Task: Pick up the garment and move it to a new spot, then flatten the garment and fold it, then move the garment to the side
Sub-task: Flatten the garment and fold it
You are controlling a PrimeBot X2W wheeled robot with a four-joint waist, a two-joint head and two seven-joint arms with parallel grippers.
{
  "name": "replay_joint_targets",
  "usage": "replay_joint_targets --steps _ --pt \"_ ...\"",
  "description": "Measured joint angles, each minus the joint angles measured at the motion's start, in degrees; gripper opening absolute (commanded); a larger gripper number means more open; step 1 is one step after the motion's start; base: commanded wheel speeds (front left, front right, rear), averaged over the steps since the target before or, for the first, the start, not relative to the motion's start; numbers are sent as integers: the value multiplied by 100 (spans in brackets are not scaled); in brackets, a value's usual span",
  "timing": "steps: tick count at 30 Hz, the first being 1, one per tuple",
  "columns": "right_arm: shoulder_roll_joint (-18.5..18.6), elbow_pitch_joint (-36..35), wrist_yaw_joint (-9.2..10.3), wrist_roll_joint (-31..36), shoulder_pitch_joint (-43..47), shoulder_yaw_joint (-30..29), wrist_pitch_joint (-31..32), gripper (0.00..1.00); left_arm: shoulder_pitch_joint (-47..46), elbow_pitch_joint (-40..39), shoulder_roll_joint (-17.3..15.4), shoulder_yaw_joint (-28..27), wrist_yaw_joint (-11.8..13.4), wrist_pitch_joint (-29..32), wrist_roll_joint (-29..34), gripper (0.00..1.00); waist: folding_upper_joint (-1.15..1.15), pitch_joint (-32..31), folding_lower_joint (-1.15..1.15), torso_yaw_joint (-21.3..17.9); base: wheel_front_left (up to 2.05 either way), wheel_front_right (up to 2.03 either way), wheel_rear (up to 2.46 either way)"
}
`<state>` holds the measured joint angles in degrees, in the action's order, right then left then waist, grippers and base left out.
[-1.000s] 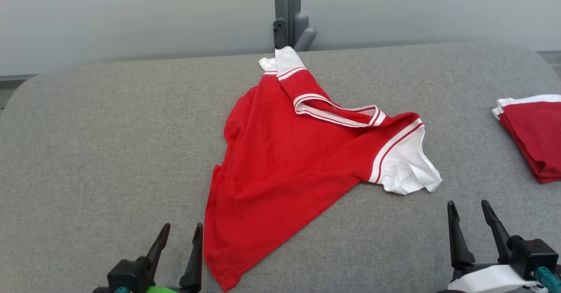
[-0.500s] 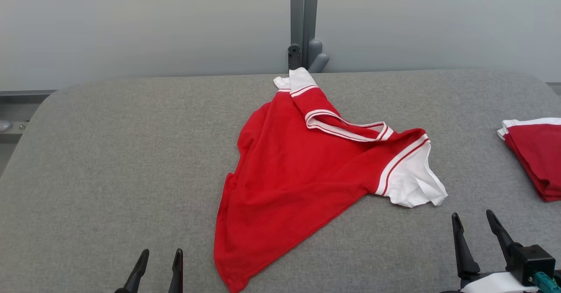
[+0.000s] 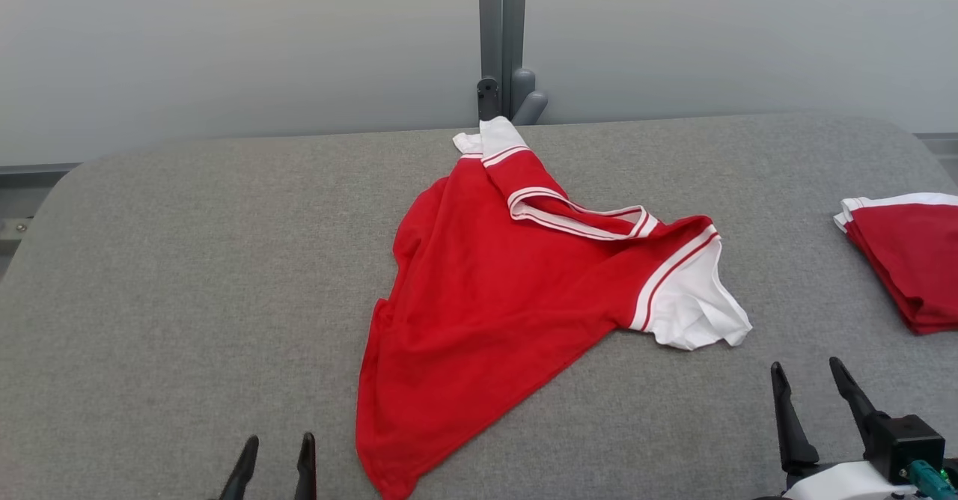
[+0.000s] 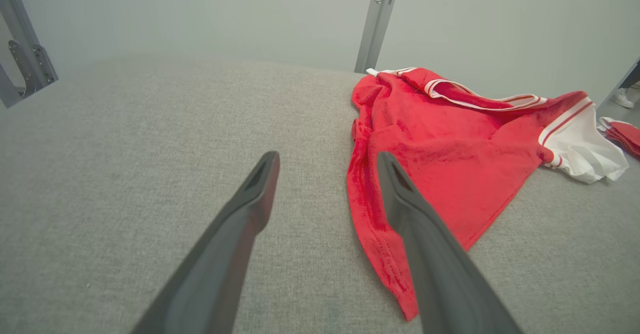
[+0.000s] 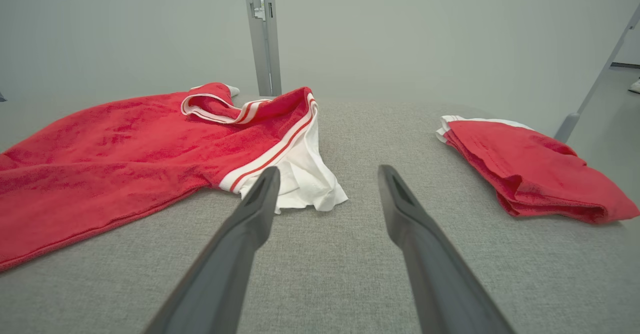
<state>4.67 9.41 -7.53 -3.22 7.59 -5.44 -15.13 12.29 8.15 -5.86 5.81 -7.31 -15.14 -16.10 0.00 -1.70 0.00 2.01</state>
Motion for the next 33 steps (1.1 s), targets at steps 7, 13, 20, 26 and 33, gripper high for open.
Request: replay_joint_targets --steps 7,13,20,26,33 --pt "216 483 0 392 -552 -1 463 100 -123 427 111 359 25 784 -515 100 0 106 0 -81 0 0 0" --pt "612 861 -1 296 -1479 848 1578 100 -271 43 235 565 190 1840 -1118 100 0 313 0 -143 0 0 0" --pt "894 1545 0 124 -2293 1347 2195 100 -376 -460 291 1016 557 2709 -1699 100 0 656 0 -164 0 0 0" --pt "1037 2029 0 133 -2621 1436 2160 100 -566 -427 298 1180 798 2713 -1863 100 0 872 0 -79 0 0 0" --pt "1040 2737 0 193 -3145 1601 1951 100 -793 -10 272 1303 991 2657 -1852 100 0 1134 0 -52 0 0 0"
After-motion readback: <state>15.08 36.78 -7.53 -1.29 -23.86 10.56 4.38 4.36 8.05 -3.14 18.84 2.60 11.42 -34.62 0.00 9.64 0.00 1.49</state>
